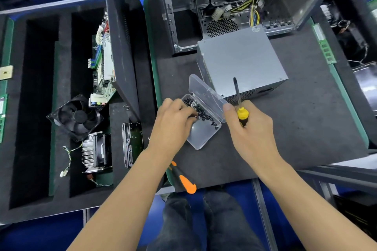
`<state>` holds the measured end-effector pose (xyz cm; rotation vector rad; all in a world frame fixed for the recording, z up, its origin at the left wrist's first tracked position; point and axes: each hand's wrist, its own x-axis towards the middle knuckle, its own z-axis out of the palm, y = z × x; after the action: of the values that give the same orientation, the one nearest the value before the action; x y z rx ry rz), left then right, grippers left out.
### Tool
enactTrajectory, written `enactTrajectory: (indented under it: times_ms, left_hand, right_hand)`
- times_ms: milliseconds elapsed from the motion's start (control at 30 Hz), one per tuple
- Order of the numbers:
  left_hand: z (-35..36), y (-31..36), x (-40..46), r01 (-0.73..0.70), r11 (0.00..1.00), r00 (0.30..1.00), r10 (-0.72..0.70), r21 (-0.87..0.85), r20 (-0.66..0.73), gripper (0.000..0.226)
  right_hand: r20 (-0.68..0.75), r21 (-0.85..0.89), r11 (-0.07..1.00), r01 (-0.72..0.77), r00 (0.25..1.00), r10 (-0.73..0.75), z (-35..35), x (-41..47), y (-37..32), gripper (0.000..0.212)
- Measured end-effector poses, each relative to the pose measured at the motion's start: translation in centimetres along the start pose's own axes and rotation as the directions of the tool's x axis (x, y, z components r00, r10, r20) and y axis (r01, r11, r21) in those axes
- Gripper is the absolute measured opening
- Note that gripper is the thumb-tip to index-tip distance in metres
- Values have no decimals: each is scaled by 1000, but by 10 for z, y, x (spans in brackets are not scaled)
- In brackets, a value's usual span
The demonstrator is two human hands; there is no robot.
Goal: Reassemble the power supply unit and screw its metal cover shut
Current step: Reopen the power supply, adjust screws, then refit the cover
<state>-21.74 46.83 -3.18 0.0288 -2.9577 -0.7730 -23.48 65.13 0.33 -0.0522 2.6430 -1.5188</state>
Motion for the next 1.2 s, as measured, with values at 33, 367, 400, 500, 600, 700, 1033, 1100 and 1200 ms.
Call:
enactTrajectory:
  times_ms: [33, 367, 400, 500, 600, 700, 1033, 1100, 1200]
  left_hand:
    - [0, 0, 0, -9, 1000, 1000, 9, 2, -2, 8]
    - [2, -2, 1, -167, 984, 984, 171, 63, -57, 6]
    - [3, -2, 0, -190, 979, 978, 195, 70, -76, 6]
    - [9, -4, 0, -243, 967, 960, 251, 79, -125, 7]
    - [14, -9, 0, -246, 968, 951, 252, 56, -180, 7]
    - [18, -13, 1, -236, 971, 946, 236, 27, -223, 6]
    - [20, -18, 2, -272, 962, 932, 272, 34, -240, 5]
    - [20, -16, 2, -263, 964, 936, 267, 47, -227, 5]
    - [19, -15, 3, -243, 968, 947, 251, 65, -200, 5]
  right_hand:
    - [1, 2, 1000, -3, 1000, 3, 0, 0, 0, 48]
    - [5, -1, 1000, -8, 1000, 8, 0, 1, 3, 50]
    - [5, 4, 1000, -12, 1000, 11, 0, 1, 3, 50]
    - [4, 7, 1000, -17, 1000, 17, 1, 1, 2, 50]
    - [8, 1, 1000, -14, 1000, 14, 2, 2, 2, 50]
    - [7, 2, 1000, -14, 1000, 14, 2, 2, 2, 51]
    - [-71, -20, 1000, 0, 998, -1, 3, -1, 0, 36]
    - [-126, -55, 998, 28, 991, -34, 4, -2, 1, 33]
    - [-181, -77, 995, 57, 981, -70, 6, -5, 1, 40]
